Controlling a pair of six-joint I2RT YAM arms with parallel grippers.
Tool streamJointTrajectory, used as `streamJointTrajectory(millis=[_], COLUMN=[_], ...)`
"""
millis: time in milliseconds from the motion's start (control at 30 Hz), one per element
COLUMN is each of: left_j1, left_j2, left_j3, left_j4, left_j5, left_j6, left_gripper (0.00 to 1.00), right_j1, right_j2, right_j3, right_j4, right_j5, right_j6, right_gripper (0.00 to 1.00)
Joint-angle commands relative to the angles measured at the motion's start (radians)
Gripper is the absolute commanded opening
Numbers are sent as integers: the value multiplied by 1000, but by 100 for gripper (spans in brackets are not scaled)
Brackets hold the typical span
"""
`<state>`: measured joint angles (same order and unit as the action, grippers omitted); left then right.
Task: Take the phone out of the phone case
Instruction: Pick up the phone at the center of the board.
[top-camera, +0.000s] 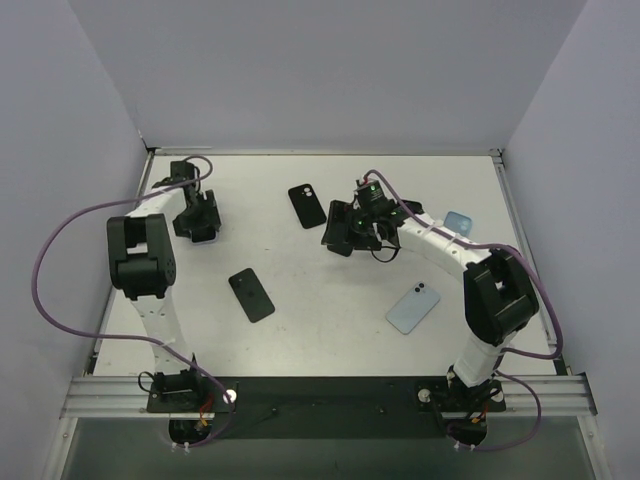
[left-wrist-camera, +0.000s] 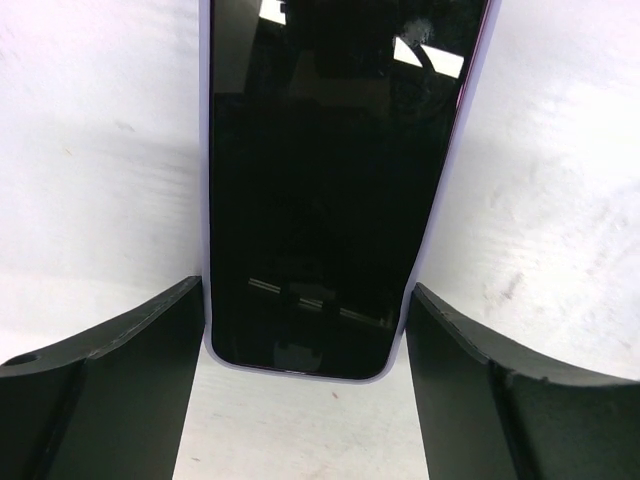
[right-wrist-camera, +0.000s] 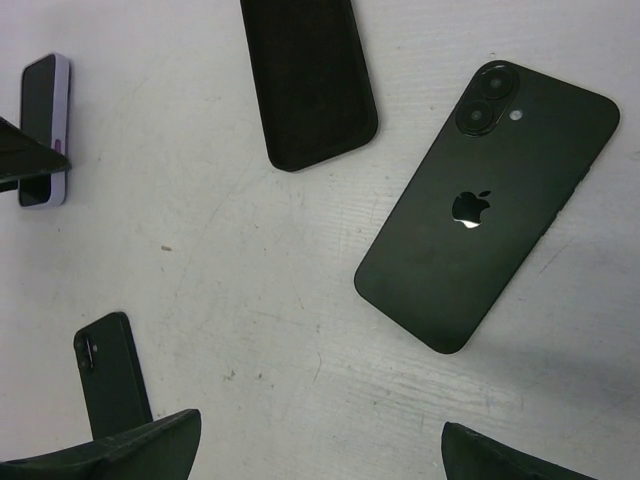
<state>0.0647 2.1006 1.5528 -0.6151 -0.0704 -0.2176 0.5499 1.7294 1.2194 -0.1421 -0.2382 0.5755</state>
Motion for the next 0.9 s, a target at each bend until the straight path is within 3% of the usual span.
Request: streamJointTrajectory(millis=[0,200,400,567,867], left_j1=[-55,-132,-281,-338,-397], left_j2=[-114,-326,-441,-499,-534], left_j3=[-134,-417,-528,-611,-665], left_j4=[6,213,288,397,456], left_j5=[165,455,500,561,607], left_j6=[-107,-264,-353,-433,-486], left_gripper=[42,36,34,34,33], right_j1=[27,51,55,54,62], right_j2=[-27,-59,-42,-19,96], right_j3=[55,34,35,31,94], right_j4=[-39,-50,-37,16,44], right_j5=[-10,-1,-59,-115,-156], right_j6=[3,21,82,179,268], right_gripper=[98,97,92,77,77])
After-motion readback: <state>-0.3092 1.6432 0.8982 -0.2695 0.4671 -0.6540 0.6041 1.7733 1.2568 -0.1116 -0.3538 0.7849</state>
